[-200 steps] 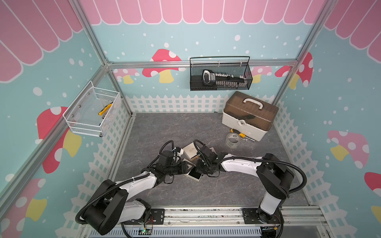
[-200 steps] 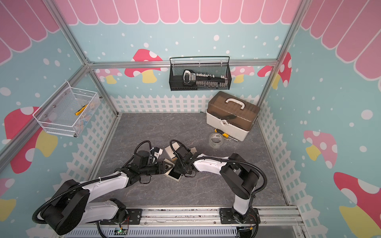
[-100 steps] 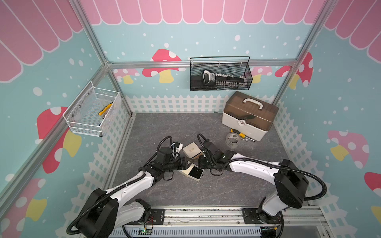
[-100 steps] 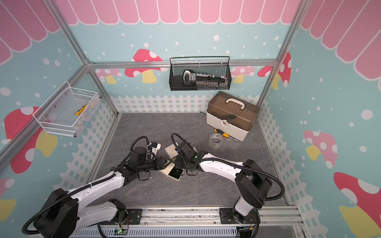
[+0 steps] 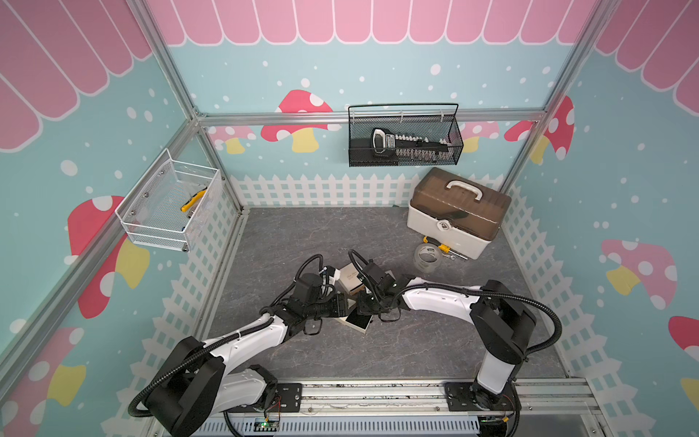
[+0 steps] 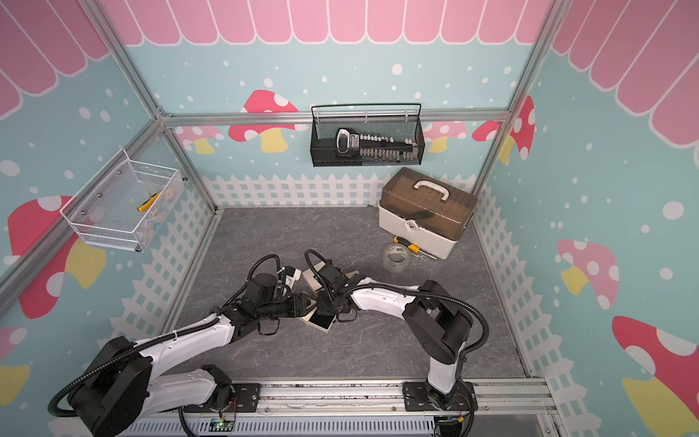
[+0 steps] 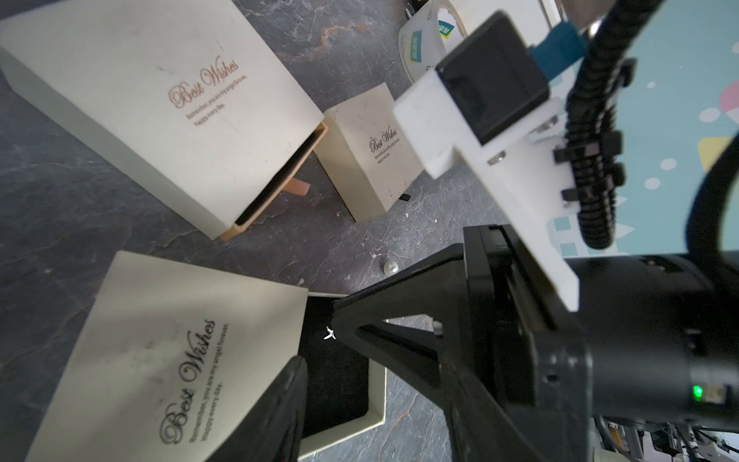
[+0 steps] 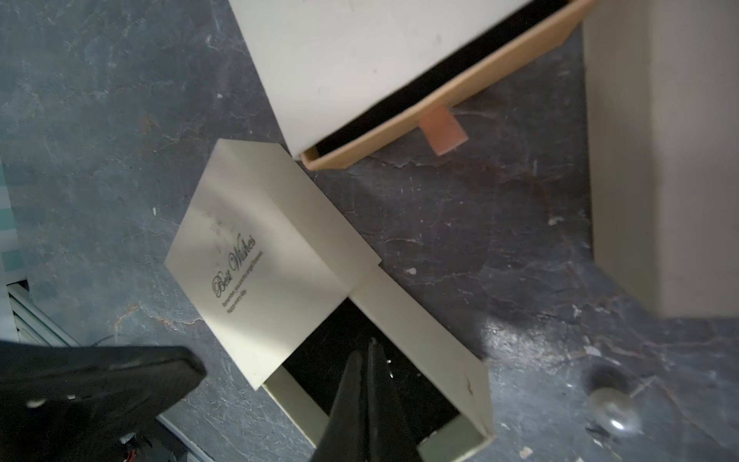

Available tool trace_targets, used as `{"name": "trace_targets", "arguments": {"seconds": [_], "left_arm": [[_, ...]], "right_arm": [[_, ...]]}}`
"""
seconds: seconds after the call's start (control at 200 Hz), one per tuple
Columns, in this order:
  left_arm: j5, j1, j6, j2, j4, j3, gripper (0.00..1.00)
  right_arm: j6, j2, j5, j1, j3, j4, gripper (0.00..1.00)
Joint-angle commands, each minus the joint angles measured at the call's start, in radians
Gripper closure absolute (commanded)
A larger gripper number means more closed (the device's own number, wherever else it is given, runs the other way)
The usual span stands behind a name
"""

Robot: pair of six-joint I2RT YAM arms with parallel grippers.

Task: Place the earrings into the drawer-style jewelry box
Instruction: Insert the earring into the inner lining, then pick up the earring from the center of the board.

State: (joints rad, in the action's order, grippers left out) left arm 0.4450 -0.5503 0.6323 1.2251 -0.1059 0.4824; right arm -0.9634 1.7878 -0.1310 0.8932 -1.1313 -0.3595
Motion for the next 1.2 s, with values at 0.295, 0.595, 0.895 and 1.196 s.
{"name": "trace_targets", "arguments": {"seconds": [0.295,0.595,0.895,1.196], "left_arm": [[-0.019,-0.003,0.003,0.008,-0.012,-0.009,0.45],[-0.032,-0.003,-0.009,-0.008,0.017,-0.002,0.45],[-0.100,-0.005,-0.026,-0.137,0.177,0.027,0.44],[-0.165,-0.085,0.066,-0.242,0.210,-0.067,0.44]], "right_arm": [[0.002,0.058,0.004,0.012,-0.041,-0.065,1.00],[0.012,0.026,0.011,0.013,-0.029,-0.062,1.00],[0.198,-0.191,0.104,0.013,0.094,-0.062,0.93],[0.243,-0.284,0.085,0.092,0.207,-0.112,0.93]]}}
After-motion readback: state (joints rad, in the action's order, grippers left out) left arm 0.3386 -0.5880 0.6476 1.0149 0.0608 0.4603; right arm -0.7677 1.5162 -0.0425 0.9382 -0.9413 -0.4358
